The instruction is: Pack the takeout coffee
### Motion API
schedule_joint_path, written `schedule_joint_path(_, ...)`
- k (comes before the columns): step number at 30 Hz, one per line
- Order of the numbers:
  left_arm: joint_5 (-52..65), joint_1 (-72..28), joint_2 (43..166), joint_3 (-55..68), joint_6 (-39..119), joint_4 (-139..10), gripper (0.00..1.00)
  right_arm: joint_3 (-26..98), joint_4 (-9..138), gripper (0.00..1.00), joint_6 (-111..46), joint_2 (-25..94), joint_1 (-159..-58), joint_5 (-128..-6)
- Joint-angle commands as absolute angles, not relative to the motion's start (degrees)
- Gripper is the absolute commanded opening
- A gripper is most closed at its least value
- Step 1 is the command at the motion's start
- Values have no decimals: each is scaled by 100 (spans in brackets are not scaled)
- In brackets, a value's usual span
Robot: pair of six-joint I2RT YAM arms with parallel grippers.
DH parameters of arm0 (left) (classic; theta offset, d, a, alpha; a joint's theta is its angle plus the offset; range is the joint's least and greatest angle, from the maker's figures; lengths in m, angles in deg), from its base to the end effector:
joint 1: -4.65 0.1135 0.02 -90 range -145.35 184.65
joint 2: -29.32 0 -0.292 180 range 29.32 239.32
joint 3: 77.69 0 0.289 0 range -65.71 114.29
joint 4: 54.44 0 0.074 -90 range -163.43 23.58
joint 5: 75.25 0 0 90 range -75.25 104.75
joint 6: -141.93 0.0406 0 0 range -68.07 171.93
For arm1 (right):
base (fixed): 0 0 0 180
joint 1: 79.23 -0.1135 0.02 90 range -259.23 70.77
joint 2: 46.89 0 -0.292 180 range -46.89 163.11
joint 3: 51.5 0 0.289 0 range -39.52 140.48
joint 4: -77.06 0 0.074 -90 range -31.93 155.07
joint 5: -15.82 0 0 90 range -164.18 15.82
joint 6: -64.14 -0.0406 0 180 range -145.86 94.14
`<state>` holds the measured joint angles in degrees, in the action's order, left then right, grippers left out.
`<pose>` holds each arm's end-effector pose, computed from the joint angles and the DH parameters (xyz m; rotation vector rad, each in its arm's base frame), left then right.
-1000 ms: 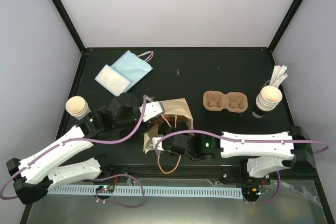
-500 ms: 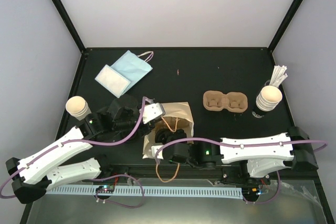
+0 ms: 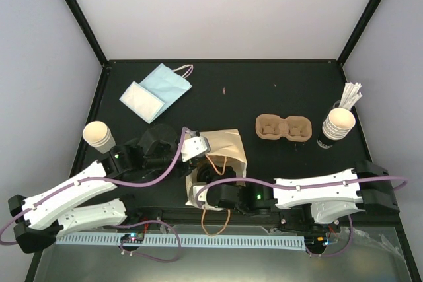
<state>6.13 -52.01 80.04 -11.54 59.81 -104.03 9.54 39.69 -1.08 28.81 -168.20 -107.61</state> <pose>0.1093 -0.1772 0.3523 1.2666 1.8390 -0.6414 0.0276 0.2934 0.2383 -1.7824 1.4445 -0.1634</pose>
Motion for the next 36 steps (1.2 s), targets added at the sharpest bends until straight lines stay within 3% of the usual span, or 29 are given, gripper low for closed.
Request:
schedule_joint_path(1, 314, -5298, 7869, -1226, 5770, -10342, 2, 883, 4714, 53, 80, 2980, -16829, -11265)
schedule_joint_path(36, -68, -5388, 7610, -1290, 5725, -10309, 2, 592, 5861, 52, 406, 3286, -16381, -11684)
